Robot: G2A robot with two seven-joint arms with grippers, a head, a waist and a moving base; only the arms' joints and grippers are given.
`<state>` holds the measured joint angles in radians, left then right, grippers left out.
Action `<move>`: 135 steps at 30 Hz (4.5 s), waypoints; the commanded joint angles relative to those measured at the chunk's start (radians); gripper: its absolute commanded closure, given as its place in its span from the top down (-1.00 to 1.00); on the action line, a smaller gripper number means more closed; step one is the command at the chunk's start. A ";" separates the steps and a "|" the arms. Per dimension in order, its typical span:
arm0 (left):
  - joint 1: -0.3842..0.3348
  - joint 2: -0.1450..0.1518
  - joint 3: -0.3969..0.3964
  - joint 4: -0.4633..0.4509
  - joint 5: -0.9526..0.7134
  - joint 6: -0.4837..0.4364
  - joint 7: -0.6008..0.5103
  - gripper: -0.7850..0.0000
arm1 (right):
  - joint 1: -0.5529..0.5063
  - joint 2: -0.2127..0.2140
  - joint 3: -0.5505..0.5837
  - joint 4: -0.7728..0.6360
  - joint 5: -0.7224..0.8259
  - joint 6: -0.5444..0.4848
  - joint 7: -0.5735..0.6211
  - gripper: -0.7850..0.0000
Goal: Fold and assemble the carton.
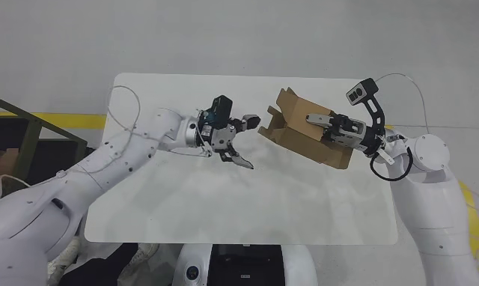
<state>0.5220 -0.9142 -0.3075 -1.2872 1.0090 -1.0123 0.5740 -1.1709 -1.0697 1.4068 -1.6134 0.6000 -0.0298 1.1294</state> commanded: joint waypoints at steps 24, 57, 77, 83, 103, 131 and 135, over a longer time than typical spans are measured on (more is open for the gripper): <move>-0.093 -0.068 0.138 0.014 0.036 0.000 0.221 1.00 | -0.007 0.001 -0.026 -0.043 -0.029 0.014 -0.021 -1.00; -0.099 -0.076 0.138 0.019 -0.081 0.000 0.186 1.00 | 0.013 0.009 -0.062 -0.030 -0.006 -0.002 0.023 -1.00; -0.088 -0.072 0.138 0.006 -0.169 0.000 0.163 -0.01 | 0.012 0.012 -0.070 -0.034 0.013 -0.019 0.035 -1.00; -0.089 -0.073 0.138 0.010 -0.191 0.000 0.154 -0.19 | 0.010 0.015 -0.068 -0.034 0.015 -0.021 0.040 -1.00; -0.069 -0.056 0.138 0.019 -0.212 0.000 0.204 -0.31 | 0.012 0.020 -0.063 -0.029 0.031 -0.029 0.051 -1.00; -0.094 -0.080 0.138 0.029 -0.332 0.000 0.030 -0.58 | 0.000 0.026 -0.068 -0.056 0.023 -0.034 0.044 -1.00; -0.095 -0.086 0.138 0.028 -0.339 0.000 0.012 -0.64 | 0.001 0.027 -0.070 -0.056 0.026 -0.033 0.043 -1.00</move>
<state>0.4270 -0.9987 -0.1700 -1.2598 0.6718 -1.0123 0.5890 -1.1706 -1.0431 1.3375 -1.6692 0.6257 -0.0630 1.1724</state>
